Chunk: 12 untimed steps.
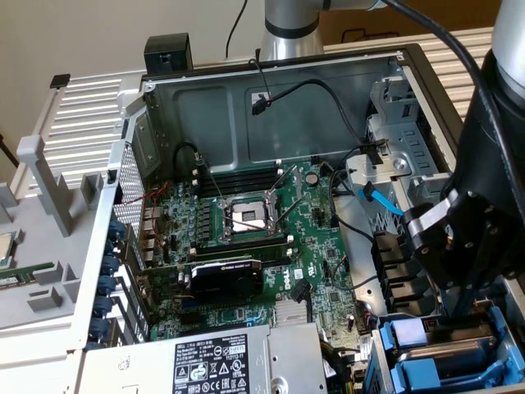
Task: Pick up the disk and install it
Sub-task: 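Insert the second disk wire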
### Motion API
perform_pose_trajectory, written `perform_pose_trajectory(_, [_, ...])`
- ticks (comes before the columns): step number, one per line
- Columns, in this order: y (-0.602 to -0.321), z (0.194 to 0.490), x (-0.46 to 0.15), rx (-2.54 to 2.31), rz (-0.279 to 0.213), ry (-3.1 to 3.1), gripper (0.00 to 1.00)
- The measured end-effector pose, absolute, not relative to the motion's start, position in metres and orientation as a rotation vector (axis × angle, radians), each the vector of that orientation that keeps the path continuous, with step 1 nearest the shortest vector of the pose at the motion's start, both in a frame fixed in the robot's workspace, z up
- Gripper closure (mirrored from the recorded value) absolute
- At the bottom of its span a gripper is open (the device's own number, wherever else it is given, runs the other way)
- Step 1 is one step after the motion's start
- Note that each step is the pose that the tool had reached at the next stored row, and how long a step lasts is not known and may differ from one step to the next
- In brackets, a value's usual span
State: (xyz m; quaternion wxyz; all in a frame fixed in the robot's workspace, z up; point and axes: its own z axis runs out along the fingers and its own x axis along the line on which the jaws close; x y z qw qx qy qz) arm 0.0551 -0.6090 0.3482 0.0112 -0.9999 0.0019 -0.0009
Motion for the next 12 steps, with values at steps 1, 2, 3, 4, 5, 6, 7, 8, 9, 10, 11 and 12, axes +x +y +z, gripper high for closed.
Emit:
perform_pose_trajectory(1, [-0.609, 0.3479, 0.0551, -3.119, -0.003, 0.006, 0.89])
perform_pose_trajectory(2, [-0.609, 0.3475, 0.0551, -3.119, -0.003, 0.007, 0.89])
perform_pose_trajectory(3, [-0.609, 0.3473, 0.0551, -3.118, -0.003, 0.007, 0.89])
perform_pose_trajectory(4, [-0.609, 0.347, 0.0551, -3.118, -0.003, 0.007, 0.89])
perform_pose_trajectory(5, [-0.609, 0.3467, 0.0551, -3.118, -0.003, 0.007, 0.89])
perform_pose_trajectory(6, [-0.609, 0.3464, 0.0551, -3.118, -0.003, 0.008, 0.89])
perform_pose_trajectory(7, [-0.609, 0.3461, 0.0551, -3.118, -0.003, 0.008, 0.89])
perform_pose_trajectory(8, [-0.609, 0.3458, 0.0551, -3.117, -0.003, 0.009, 0.89])
perform_pose_trajectory(9, [-0.609, 0.3455, 0.0551, -3.117, -0.003, 0.009, 0.89])
perform_pose_trajectory(10, [-0.609, 0.3452, 0.0551, -3.117, -0.003, 0.009, 0.89])
perform_pose_trajectory(11, [-0.609, 0.345, 0.0551, -3.117, -0.003, 0.01, 0.89])
perform_pose_trajectory(12, [-0.609, 0.3447, 0.0551, -3.117, -0.003, 0.01, 0.89])
